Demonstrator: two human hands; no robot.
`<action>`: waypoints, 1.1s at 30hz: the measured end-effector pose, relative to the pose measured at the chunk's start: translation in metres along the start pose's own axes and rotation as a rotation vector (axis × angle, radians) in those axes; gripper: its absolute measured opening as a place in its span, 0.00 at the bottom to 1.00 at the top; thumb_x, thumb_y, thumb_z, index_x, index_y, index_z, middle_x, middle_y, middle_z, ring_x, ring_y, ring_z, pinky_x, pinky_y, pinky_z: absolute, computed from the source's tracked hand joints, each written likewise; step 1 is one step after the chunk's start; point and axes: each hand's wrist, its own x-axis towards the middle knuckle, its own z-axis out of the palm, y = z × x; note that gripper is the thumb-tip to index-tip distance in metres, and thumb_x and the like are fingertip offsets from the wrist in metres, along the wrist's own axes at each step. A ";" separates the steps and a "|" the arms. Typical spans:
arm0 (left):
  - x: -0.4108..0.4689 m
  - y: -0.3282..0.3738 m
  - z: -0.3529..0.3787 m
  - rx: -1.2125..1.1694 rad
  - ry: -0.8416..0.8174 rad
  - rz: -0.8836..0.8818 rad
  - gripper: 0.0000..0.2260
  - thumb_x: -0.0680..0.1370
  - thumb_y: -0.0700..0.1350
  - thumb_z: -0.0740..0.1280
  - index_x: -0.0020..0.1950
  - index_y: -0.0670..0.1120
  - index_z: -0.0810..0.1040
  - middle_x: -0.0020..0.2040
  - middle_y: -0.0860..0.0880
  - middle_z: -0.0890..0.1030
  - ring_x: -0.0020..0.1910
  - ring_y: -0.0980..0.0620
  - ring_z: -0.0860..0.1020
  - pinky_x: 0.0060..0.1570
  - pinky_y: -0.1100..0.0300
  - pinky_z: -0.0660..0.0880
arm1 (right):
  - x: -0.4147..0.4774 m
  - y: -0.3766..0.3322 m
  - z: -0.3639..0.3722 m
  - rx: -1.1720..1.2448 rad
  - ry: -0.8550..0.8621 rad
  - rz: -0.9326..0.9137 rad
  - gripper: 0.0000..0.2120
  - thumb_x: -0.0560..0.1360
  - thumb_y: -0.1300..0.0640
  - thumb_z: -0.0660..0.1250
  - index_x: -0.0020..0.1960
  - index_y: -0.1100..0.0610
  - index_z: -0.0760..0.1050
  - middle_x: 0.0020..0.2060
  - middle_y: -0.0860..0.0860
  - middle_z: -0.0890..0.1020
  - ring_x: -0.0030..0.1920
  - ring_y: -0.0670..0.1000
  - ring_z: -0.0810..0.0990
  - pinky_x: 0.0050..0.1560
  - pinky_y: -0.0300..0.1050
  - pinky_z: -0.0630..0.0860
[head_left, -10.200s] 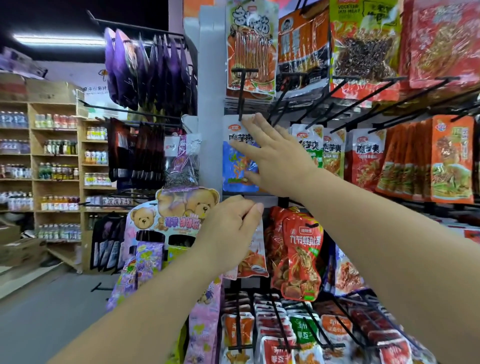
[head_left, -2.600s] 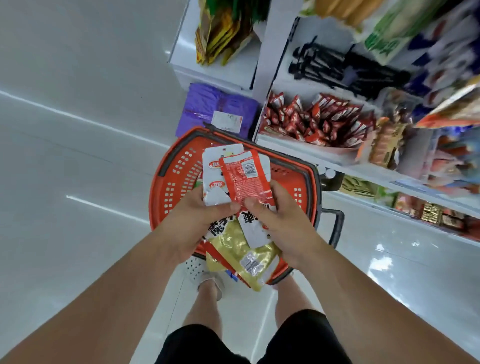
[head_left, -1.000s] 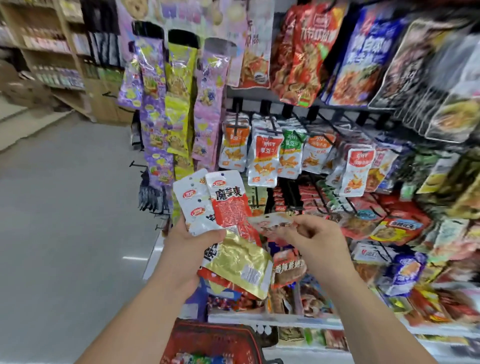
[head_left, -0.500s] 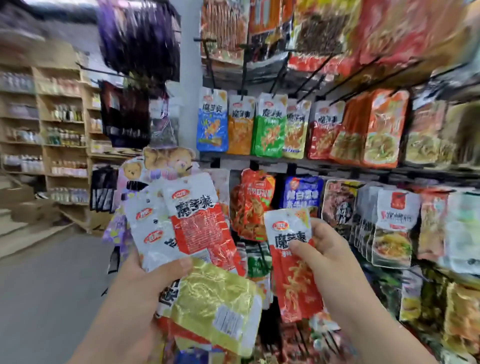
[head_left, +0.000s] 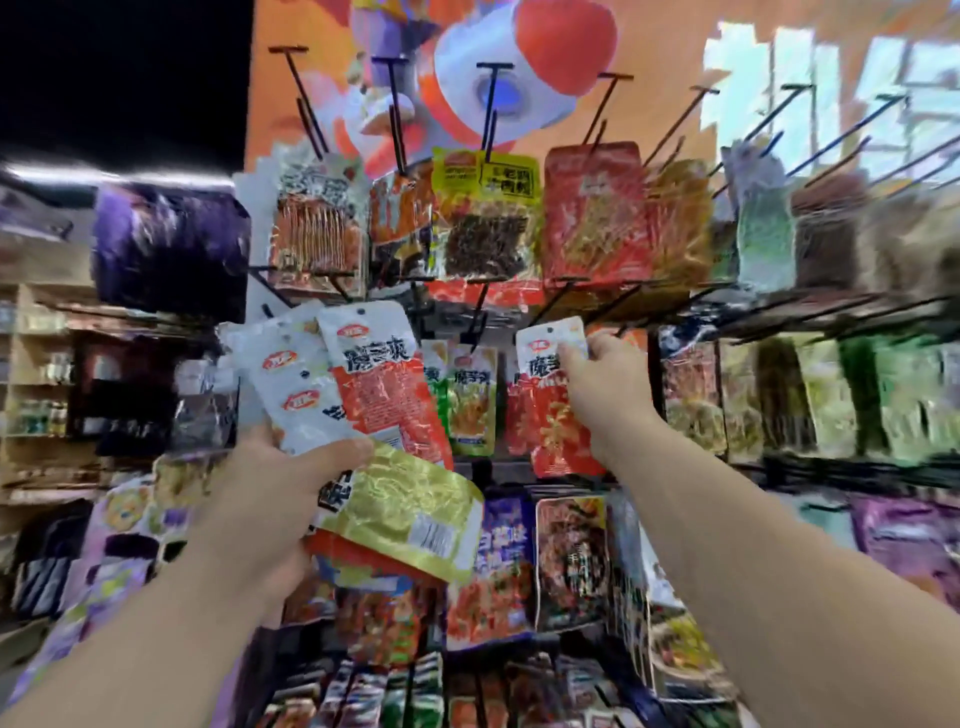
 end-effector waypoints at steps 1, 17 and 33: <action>0.005 -0.002 0.007 0.006 -0.007 0.002 0.21 0.69 0.35 0.79 0.59 0.47 0.81 0.54 0.41 0.87 0.51 0.36 0.85 0.53 0.36 0.82 | 0.008 0.002 -0.001 -0.028 0.032 0.012 0.18 0.81 0.49 0.65 0.44 0.64 0.77 0.34 0.56 0.77 0.36 0.55 0.74 0.37 0.50 0.67; 0.039 -0.024 0.045 0.080 -0.099 -0.003 0.21 0.74 0.31 0.75 0.64 0.46 0.77 0.50 0.47 0.88 0.49 0.43 0.87 0.46 0.48 0.81 | 0.039 0.007 -0.008 -0.320 0.035 -0.010 0.21 0.80 0.51 0.68 0.31 0.56 0.67 0.27 0.51 0.70 0.30 0.54 0.69 0.29 0.44 0.59; 0.052 -0.021 0.042 0.153 -0.136 -0.090 0.21 0.72 0.32 0.77 0.59 0.49 0.78 0.53 0.43 0.87 0.54 0.36 0.85 0.60 0.36 0.80 | 0.016 0.036 -0.054 -1.597 -0.408 -0.811 0.36 0.81 0.29 0.48 0.84 0.40 0.42 0.84 0.54 0.39 0.82 0.59 0.34 0.78 0.68 0.33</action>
